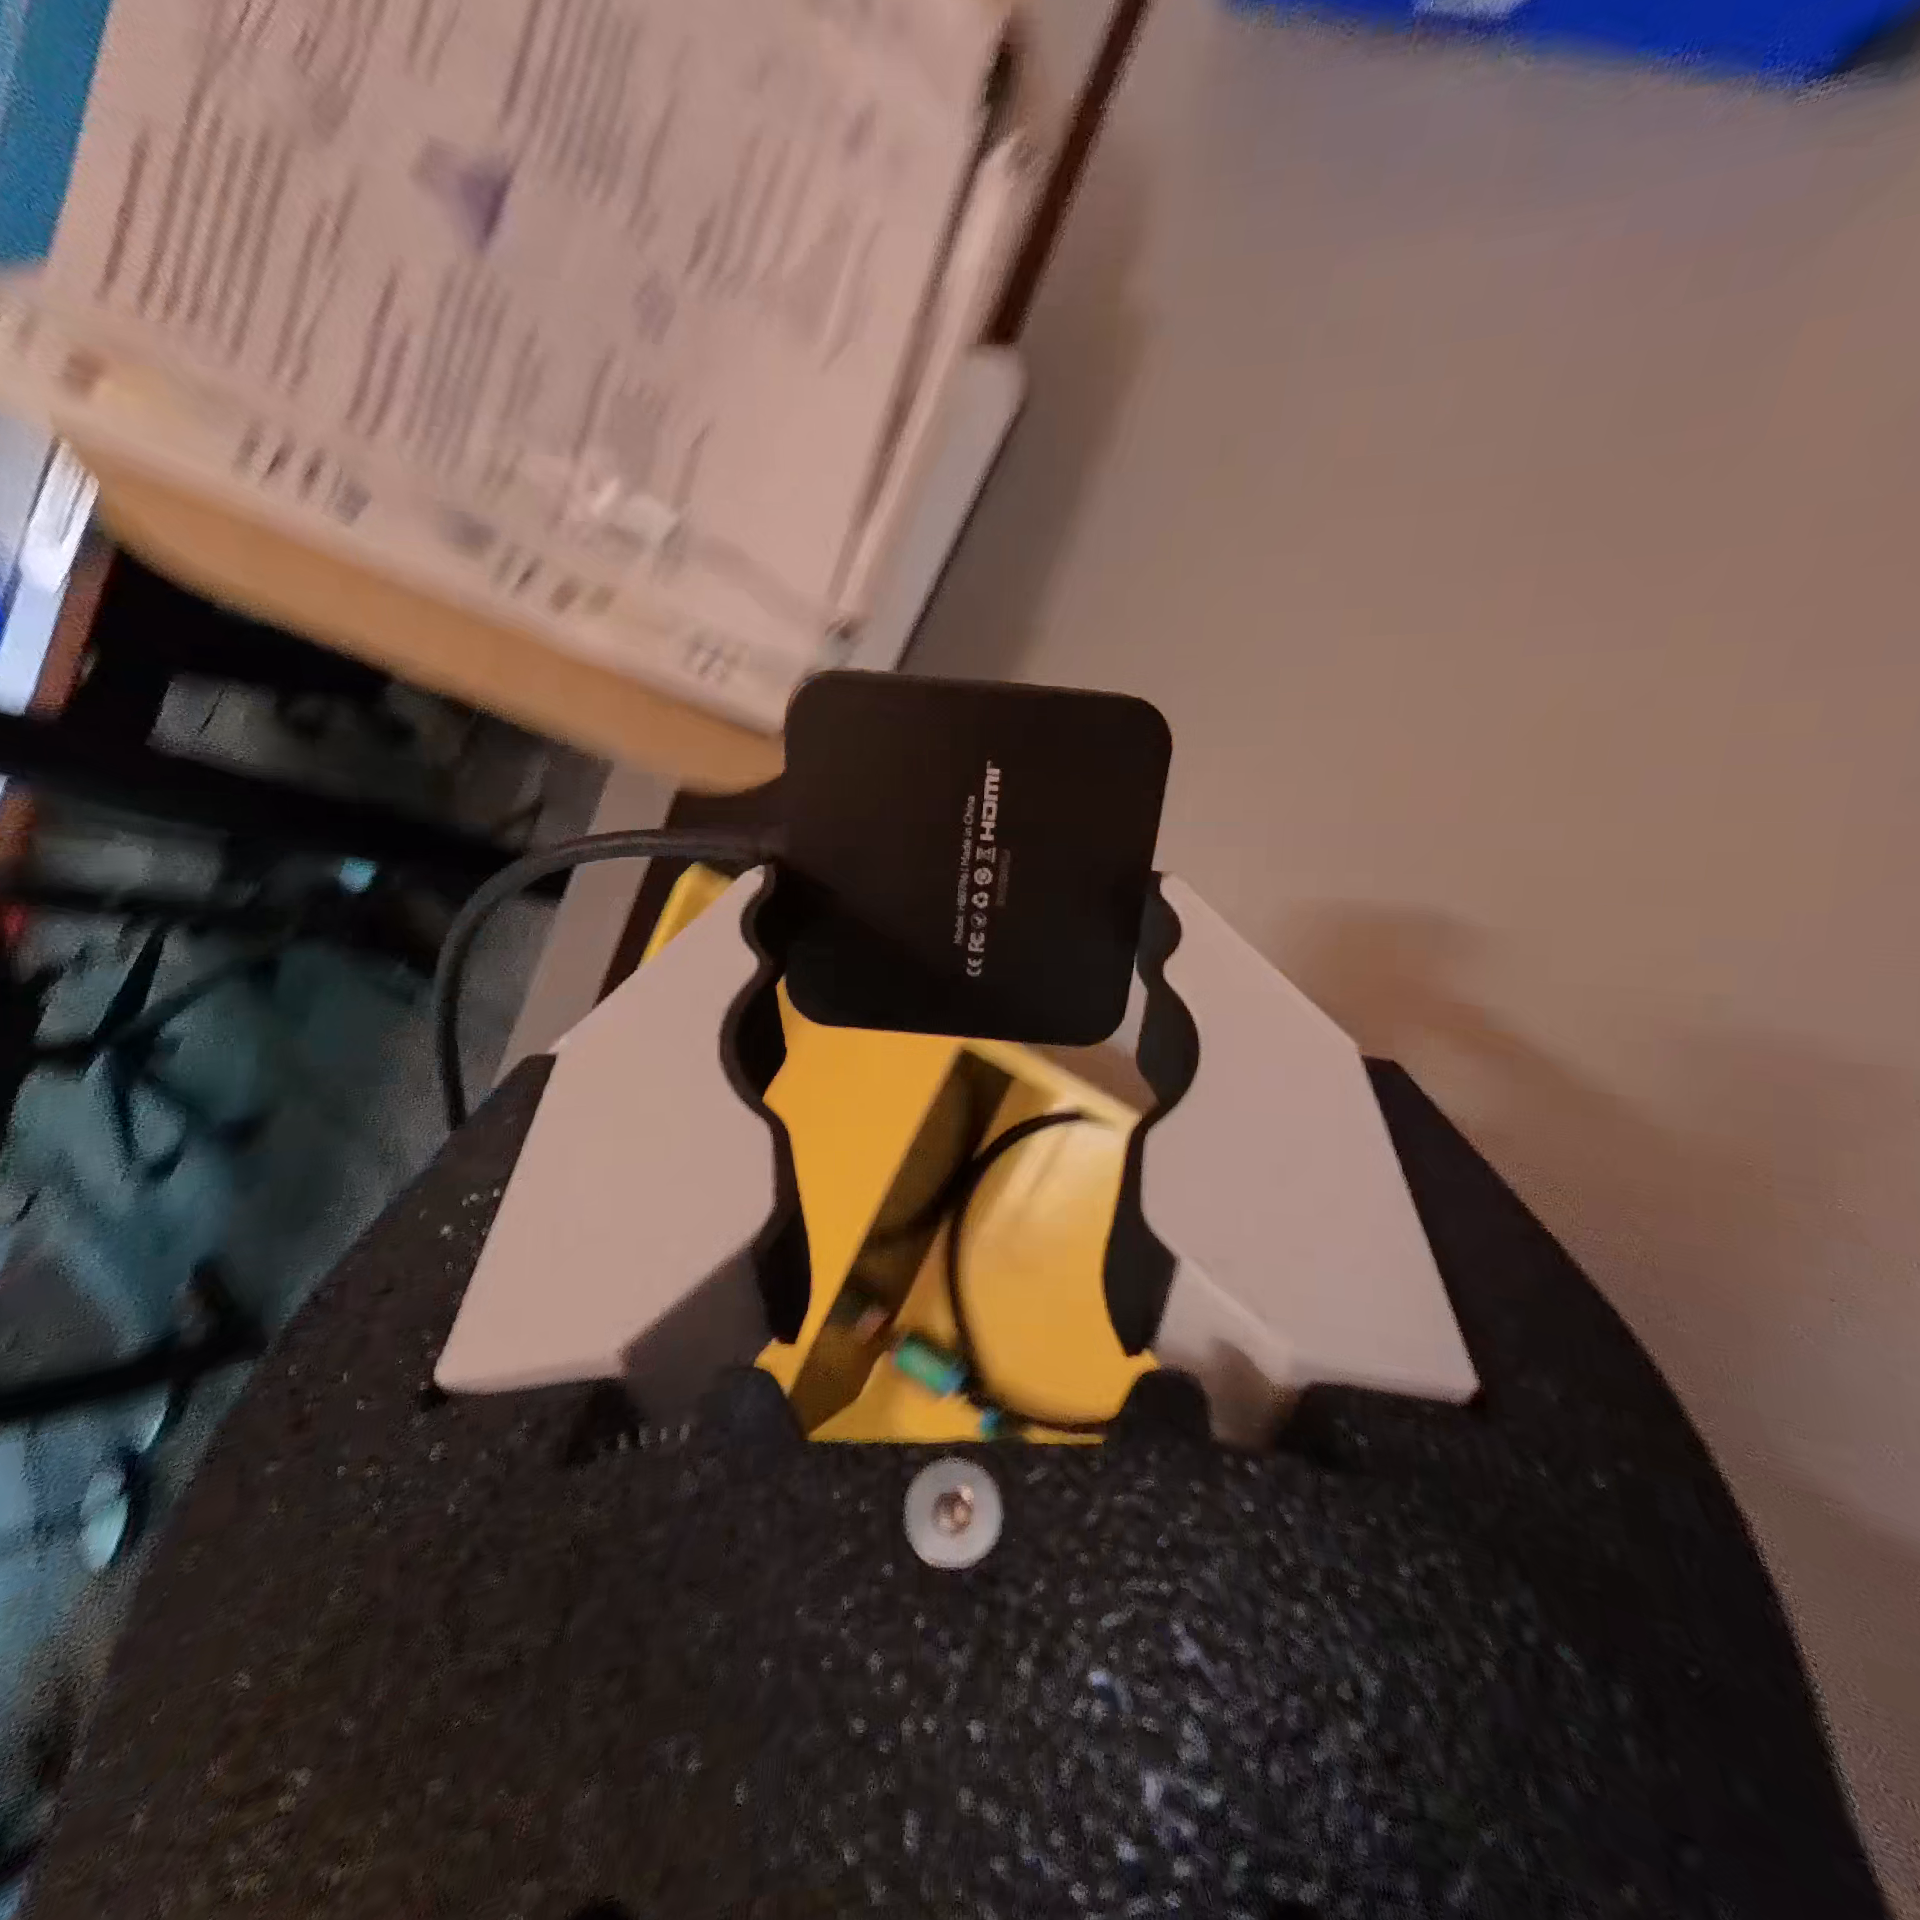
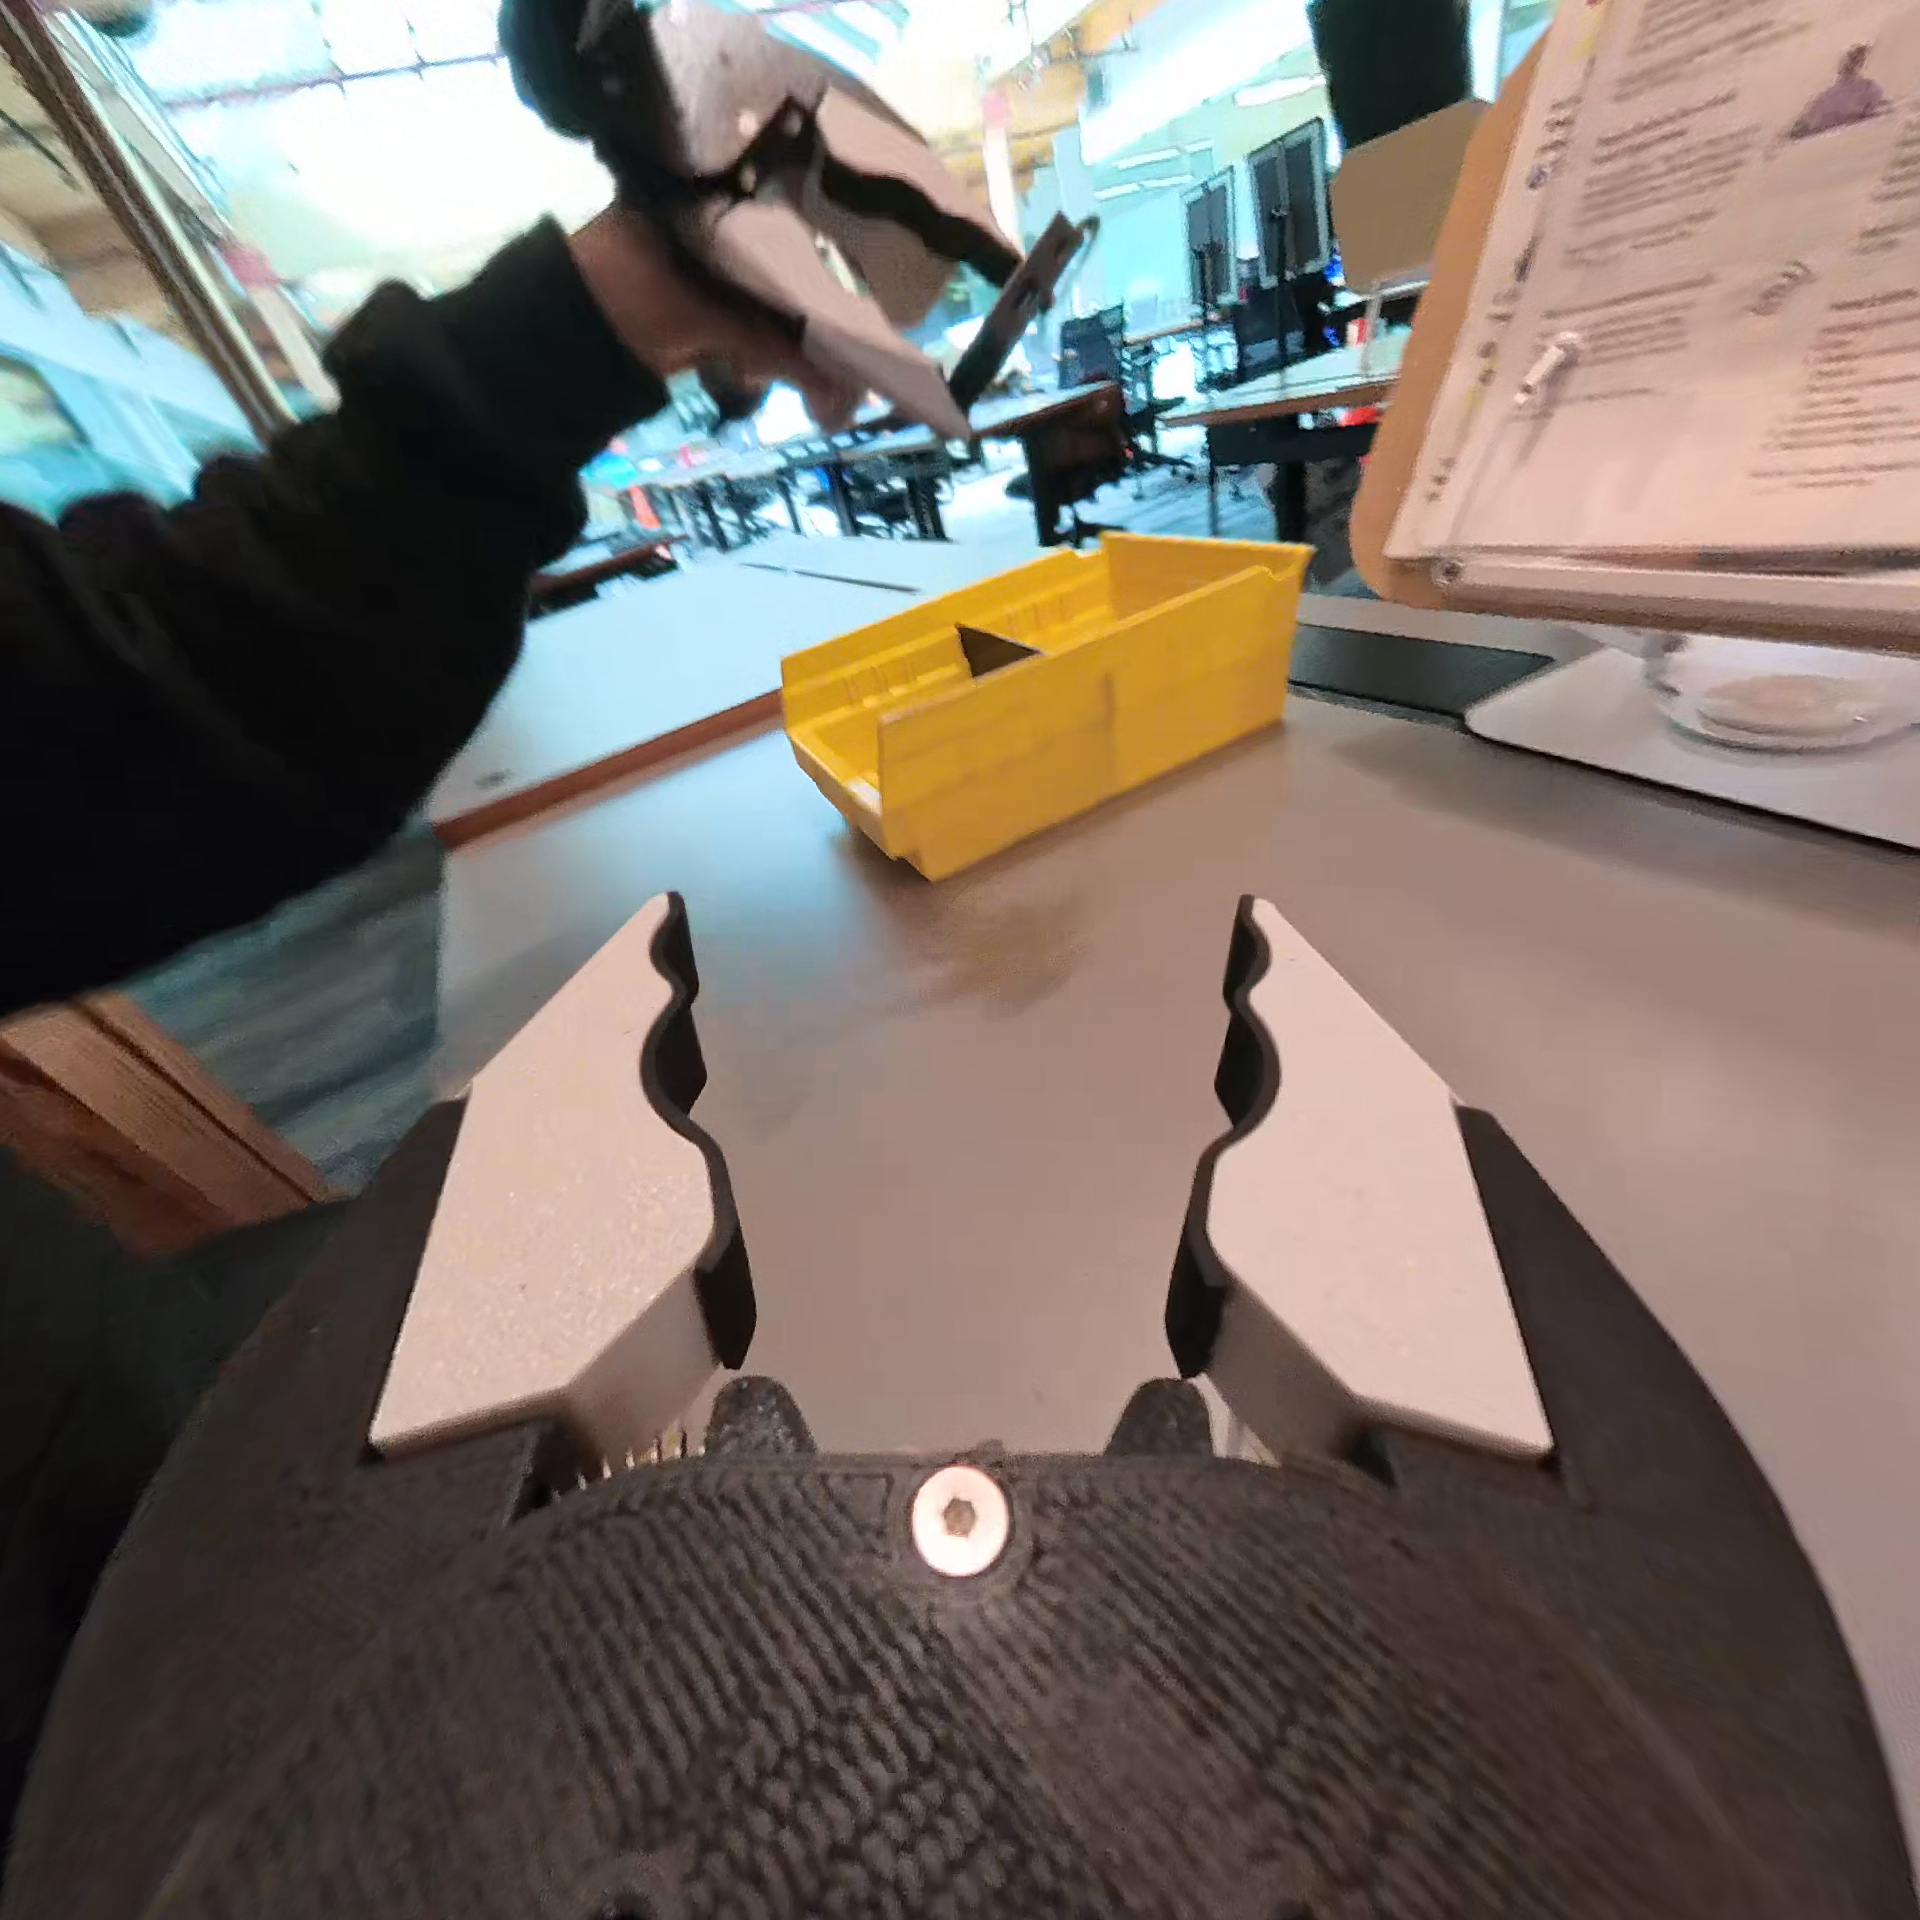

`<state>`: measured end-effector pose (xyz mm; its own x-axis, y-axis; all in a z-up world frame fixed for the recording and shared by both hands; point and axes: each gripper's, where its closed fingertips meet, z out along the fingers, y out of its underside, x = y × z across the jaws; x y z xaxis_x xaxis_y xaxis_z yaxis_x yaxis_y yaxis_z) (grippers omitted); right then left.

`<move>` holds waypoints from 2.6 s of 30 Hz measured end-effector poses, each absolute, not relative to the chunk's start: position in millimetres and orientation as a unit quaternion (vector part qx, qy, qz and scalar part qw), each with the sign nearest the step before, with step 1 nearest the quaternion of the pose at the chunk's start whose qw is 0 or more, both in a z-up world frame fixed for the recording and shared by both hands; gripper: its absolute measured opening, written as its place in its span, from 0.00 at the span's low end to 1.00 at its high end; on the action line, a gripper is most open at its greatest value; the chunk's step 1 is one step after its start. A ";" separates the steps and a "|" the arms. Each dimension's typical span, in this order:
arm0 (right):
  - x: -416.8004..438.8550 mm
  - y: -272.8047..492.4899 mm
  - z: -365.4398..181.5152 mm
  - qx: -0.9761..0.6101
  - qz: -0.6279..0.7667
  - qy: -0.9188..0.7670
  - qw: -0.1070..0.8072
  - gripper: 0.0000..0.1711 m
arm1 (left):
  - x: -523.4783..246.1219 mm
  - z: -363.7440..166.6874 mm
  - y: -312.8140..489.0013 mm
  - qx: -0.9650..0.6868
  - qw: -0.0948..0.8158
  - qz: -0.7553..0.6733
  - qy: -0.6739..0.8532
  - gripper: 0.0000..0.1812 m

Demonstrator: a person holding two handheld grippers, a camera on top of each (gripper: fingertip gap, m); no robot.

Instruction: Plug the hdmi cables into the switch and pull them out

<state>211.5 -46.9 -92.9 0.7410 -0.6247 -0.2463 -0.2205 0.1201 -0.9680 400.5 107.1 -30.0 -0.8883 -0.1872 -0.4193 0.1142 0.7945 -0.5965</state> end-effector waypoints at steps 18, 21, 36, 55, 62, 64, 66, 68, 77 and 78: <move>199.6 8.3 -91.4 -0.608 -0.069 0.325 0.721 0.07 | 206.7 -89.1 -7.7 0.247 0.408 -0.370 0.798 0.36; 189.1 -9.1 -70.9 -0.504 0.036 0.313 0.804 0.07 | 197.2 -71.0 -4.5 0.164 0.329 -0.457 0.810 0.36; 160.8 -22.7 -55.7 -0.377 0.194 0.210 0.881 0.07 | 145.1 -66.3 -17.0 -0.124 -0.116 -0.637 0.752 0.19; 165.6 0.9 -100.2 -0.642 -0.240 0.083 0.724 0.61 | 178.1 -109.8 17.1 -0.272 -0.378 -0.609 0.642 0.05; 160.7 21.4 -106.3 -0.658 -0.255 -0.022 0.708 0.66 | 163.7 -103.4 9.1 -0.268 -0.467 -0.583 0.608 0.06; 164.8 23.8 -109.0 -0.656 -0.261 -0.036 0.707 0.58 | 168.8 -101.9 7.5 -0.284 -0.469 -0.582 0.600 0.06; 168.9 24.3 -113.0 -0.658 -0.257 -0.037 0.707 0.52 | 174.2 -103.1 7.7 -0.297 -0.457 -0.580 0.606 0.06; 171.6 21.9 -112.8 -0.654 -0.253 -0.034 0.712 0.48 | 178.6 -104.8 9.4 -0.304 -0.438 -0.577 0.619 0.06; 182.9 22.8 -116.1 -0.664 -0.244 0.002 0.707 0.42 | 183.9 -110.6 0.7 -0.322 -0.427 -0.559 0.634 0.06; 185.9 22.4 -119.5 -0.674 -0.243 0.013 0.697 0.42 | 187.0 -111.7 -0.1 -0.329 -0.422 -0.559 0.633 0.06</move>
<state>185.9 22.4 -119.5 0.8812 -0.3576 0.3094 0.3213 -0.0273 -0.9466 187.0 -0.1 -111.7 -0.4275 0.0546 0.9024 -0.8887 0.1572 -0.4306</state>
